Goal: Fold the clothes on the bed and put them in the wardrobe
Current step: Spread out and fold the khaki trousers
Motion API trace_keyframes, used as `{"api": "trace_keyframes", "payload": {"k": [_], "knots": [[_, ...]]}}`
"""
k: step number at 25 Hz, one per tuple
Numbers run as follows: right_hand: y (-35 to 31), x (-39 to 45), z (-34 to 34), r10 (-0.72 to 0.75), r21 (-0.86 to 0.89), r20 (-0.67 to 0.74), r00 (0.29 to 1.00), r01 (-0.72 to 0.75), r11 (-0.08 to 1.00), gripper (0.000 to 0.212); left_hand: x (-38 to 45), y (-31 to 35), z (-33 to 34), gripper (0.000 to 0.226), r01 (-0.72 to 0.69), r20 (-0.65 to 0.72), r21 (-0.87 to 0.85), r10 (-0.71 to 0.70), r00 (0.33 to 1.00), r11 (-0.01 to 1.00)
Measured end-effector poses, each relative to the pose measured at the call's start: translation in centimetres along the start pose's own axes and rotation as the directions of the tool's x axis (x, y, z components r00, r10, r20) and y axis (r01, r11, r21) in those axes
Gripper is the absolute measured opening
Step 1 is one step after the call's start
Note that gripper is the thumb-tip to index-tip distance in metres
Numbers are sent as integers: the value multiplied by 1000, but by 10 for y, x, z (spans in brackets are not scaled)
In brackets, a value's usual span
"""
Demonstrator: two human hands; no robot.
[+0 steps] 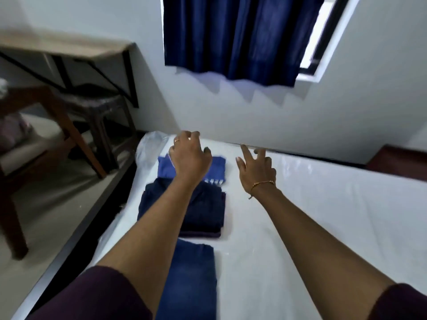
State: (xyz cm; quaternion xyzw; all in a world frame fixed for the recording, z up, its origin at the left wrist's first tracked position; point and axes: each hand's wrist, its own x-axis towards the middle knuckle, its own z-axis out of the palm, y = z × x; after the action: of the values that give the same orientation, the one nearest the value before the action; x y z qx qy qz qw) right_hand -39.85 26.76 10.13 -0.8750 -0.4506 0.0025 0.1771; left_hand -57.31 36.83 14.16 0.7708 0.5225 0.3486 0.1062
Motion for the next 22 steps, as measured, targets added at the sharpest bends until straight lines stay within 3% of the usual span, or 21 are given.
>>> {"api": "trace_keyframes", "payload": {"k": [4, 9, 14, 17, 18, 20, 22], "knots": [[-6, -10, -171, -89, -59, -223, 971, 78, 995, 61, 28, 141, -102, 54, -223, -96, 55, 227, 969, 973], [30, -65, -358, -73, -116, -387, 919, 30, 993, 63, 5, 305, -205, 49, -513, -110, 139, 528, 842, 847], [132, -132, -473, -16, -212, -540, 842, -117, 970, 60, -57, 464, -211, 55, -726, -123, 226, 758, 641, 650], [191, -165, -520, 45, -253, -583, 811, -234, 939, 55, -99, 561, -196, 65, -810, -124, 158, 825, 552, 566], [211, -175, -538, 75, -240, -617, 783, -278, 930, 52, -115, 595, -192, 65, -819, -122, 64, 819, 560, 570], [252, -192, -570, 146, -197, -689, 710, -378, 905, 51, -140, 652, -184, 62, -750, -85, -205, 752, 654, 629], [297, -208, -593, 209, -191, -714, 668, -473, 860, 54, -161, 700, -167, 61, -720, -72, -305, 739, 670, 623]]}}
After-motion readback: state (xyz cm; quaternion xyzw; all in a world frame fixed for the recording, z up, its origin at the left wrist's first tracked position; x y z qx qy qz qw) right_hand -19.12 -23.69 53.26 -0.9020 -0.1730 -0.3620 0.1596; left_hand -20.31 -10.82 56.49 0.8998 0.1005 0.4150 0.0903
